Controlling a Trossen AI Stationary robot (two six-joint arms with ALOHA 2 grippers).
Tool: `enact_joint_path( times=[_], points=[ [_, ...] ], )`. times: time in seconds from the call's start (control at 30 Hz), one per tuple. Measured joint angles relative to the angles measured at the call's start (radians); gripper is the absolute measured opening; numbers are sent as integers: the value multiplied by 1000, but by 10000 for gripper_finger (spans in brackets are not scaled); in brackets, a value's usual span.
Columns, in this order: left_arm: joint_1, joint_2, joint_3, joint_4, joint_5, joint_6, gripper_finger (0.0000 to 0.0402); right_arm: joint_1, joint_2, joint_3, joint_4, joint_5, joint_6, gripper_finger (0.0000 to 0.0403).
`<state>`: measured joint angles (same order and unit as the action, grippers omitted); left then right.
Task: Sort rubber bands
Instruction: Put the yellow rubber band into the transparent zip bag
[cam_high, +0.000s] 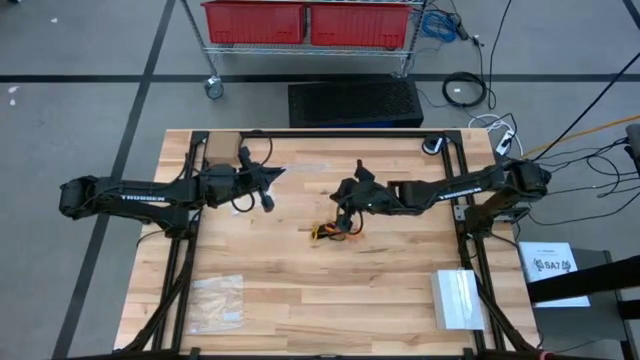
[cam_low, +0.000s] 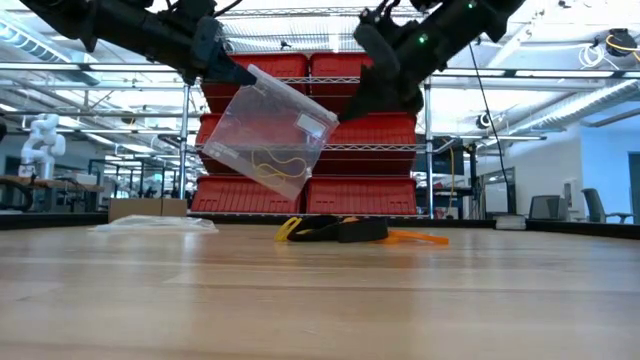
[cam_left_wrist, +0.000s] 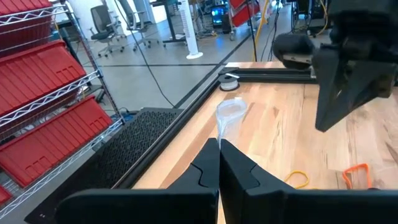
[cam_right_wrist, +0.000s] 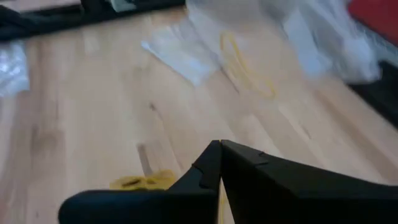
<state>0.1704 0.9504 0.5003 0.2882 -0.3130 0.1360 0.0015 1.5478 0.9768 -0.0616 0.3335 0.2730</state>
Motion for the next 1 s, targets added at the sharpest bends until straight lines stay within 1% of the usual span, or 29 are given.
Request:
enact_joint_path(
  times=[0.1,0.2,0.43,0.53,0.6,0.77,1.0],
  points=[
    [-1,0,0,0,0,0,0,-11,24,0,-54,-4,51,33],
    [-1,0,0,0,0,0,0,-24,75,0,-73,-43,93,70],
    [-1,0,0,1,7,-1,0,-55,232,0,-4,-51,163,177],
    [-1,0,0,0,16,-1,0,-70,292,0,35,-33,165,215],
    [-1,0,0,1,17,-1,0,-77,319,0,44,-2,171,234],
    [-1,0,0,1,19,-1,0,-92,362,0,47,13,188,258],
    [-1,0,0,1,19,-1,0,-87,383,1,89,3,191,255]
  ],
)
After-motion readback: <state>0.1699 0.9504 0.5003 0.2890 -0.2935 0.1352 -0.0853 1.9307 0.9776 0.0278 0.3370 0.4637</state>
